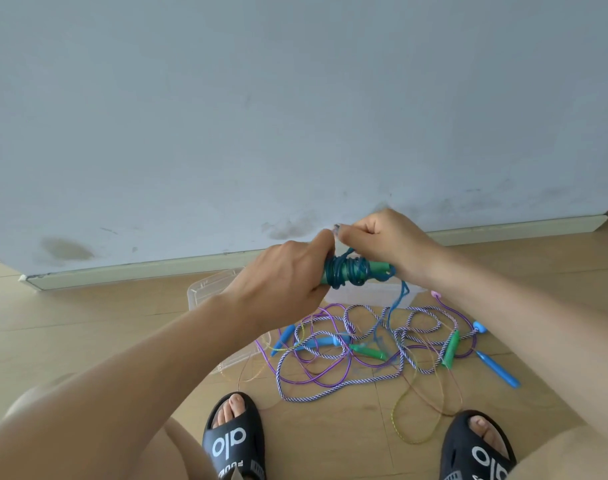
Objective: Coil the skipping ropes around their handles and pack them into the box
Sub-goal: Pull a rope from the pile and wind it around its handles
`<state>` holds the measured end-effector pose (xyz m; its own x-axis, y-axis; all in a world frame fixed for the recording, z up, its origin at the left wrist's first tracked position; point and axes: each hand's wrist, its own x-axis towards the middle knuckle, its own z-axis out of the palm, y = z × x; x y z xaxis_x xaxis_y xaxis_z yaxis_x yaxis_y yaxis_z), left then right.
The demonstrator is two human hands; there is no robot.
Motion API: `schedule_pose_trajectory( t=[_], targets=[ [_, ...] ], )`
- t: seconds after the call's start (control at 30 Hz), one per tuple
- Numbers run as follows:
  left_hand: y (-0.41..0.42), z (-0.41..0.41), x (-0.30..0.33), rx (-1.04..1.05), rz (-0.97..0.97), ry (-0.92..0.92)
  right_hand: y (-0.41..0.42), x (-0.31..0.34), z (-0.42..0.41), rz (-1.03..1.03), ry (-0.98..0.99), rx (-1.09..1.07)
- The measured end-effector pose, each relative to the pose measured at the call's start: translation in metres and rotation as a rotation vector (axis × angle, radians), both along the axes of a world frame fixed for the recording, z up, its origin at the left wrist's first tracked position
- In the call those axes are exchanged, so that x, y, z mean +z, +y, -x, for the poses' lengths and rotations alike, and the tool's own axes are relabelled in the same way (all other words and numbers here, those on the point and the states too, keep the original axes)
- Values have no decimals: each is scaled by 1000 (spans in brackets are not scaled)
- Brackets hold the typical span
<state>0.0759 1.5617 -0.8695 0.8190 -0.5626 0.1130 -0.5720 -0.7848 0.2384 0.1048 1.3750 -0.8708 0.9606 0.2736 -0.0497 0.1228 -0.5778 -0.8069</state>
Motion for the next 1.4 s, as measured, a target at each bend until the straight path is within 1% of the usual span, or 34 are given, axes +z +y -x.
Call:
schedule_pose_trajectory(
  t=[0.1, 0.17, 0.23, 0.27, 0.37, 0.4, 0.47, 0.53, 0.6, 0.67, 0.7, 0.77, 0.8, 0.87, 1.0, 1.1, 1.23, 1.3, 1.33, 1.4],
  targets=[
    [7, -8, -1, 25, 53, -8, -3, 9, 0, -24, -58, -44],
    [9, -11, 0, -33, 32, -44, -3, 10, 0, 4, -66, -42],
    [10, -9, 1, -104, 10, -66, 3, 2, 1, 24, -15, -24],
    [10, -7, 0, -114, 17, -57, 6, -3, 2, 0, 25, -26],
    [13, -8, -2, -71, 105, -9, 11, -14, 4, -179, 139, -26],
    [14, -8, -2, -57, 144, -3, 11, -16, 5, -200, 165, -23],
    [14, -8, -3, -10, 218, 18, 15, -19, 9, -138, 234, -42],
    [10, -7, -4, 67, 283, 84, 22, -23, 15, -92, 329, -109],
    [4, -8, -6, 161, 299, 152, 29, -23, 23, -159, 370, -180],
    [3, -15, -8, 268, 294, 214, 35, -22, 34, -216, 337, -229],
    [4, -20, -9, 320, 291, 242, 38, -23, 40, -207, 304, -232],
    [11, -30, -11, 401, 235, 268, 40, -25, 56, -86, 197, -202],
    [15, -33, -13, 411, 158, 257, 41, -25, 63, 0, 124, -169],
    [19, -32, -17, 376, -19, 217, 42, -20, 70, 151, -23, -85],
    [7, -22, -19, 206, -267, 83, 33, 0, 55, 388, -285, 24],
    [5, -20, -17, 117, -393, -15, 21, 16, 35, 452, -408, 8],
    [-2, -10, -9, 18, -444, -89, 12, 17, 17, 410, -406, 37],
    [-5, -3, -5, -54, -391, -66, 9, 15, 9, 373, -336, 64],
    [-5, 0, -2, -80, -353, -53, 7, 15, 6, 322, -276, 84],
    [-3, 2, 3, -92, -230, -3, 4, 12, -1, 154, -148, 111]
  ],
)
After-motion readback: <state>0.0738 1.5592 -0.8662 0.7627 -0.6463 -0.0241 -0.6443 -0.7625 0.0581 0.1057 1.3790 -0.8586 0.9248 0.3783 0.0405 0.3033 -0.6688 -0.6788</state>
